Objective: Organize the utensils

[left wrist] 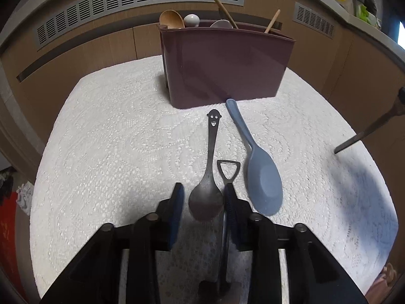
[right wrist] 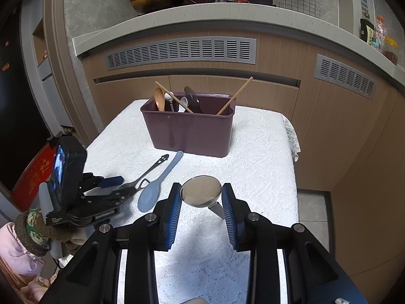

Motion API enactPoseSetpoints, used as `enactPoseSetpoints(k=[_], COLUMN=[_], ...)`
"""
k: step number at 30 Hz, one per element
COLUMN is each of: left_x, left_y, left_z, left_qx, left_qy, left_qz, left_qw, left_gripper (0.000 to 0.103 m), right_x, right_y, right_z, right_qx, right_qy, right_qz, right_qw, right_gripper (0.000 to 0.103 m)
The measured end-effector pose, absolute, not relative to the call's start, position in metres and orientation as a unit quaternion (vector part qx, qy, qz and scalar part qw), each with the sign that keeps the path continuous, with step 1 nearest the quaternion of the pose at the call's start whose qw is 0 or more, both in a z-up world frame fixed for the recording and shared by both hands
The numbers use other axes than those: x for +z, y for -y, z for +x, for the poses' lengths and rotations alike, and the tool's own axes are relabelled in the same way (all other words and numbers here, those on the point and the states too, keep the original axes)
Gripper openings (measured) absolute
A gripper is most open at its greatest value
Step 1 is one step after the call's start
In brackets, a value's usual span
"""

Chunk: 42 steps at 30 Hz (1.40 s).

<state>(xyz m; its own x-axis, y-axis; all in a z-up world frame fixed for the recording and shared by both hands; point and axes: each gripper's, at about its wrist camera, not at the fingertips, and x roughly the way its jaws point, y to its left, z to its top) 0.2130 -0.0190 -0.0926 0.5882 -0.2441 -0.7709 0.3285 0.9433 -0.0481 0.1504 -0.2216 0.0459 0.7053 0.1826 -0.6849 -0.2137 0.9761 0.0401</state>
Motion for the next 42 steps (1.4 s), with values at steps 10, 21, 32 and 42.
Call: enactPoseSetpoints(k=[10, 21, 32, 42], left_x=[-0.095, -0.056, 0.015, 0.146], left_y=[0.003, -0.005, -0.008, -0.003], left_z=[0.205, 0.178, 0.169, 0.184], left_qx=[-0.166, -0.138, -0.136, -0.169], left_qy=[-0.427, -0.368, -0.290, -0.202], left_qz=[0.083, 0.050, 0.054, 0.047], left_qw=[0.885, 0.918, 0.946, 0.963], left_gripper=[0.035, 0.029, 0.028, 0.028], right_x=[0.052, 0.061, 0.076, 0.173], right_y=[0.218, 0.214, 0.217, 0.227], right_z=[0.146, 0.138, 0.140, 0.163], right_qx=[0.110, 0.110, 0.108, 0.133], right_qy=[-0.363, -0.350, -0.332, -0.260], right_qz=[-0.025, -0.027, -0.014, -0.003], right_qw=[0.925, 0.930, 0.937, 0.956], right_gripper=[0.029, 0.029, 0.029, 0.029])
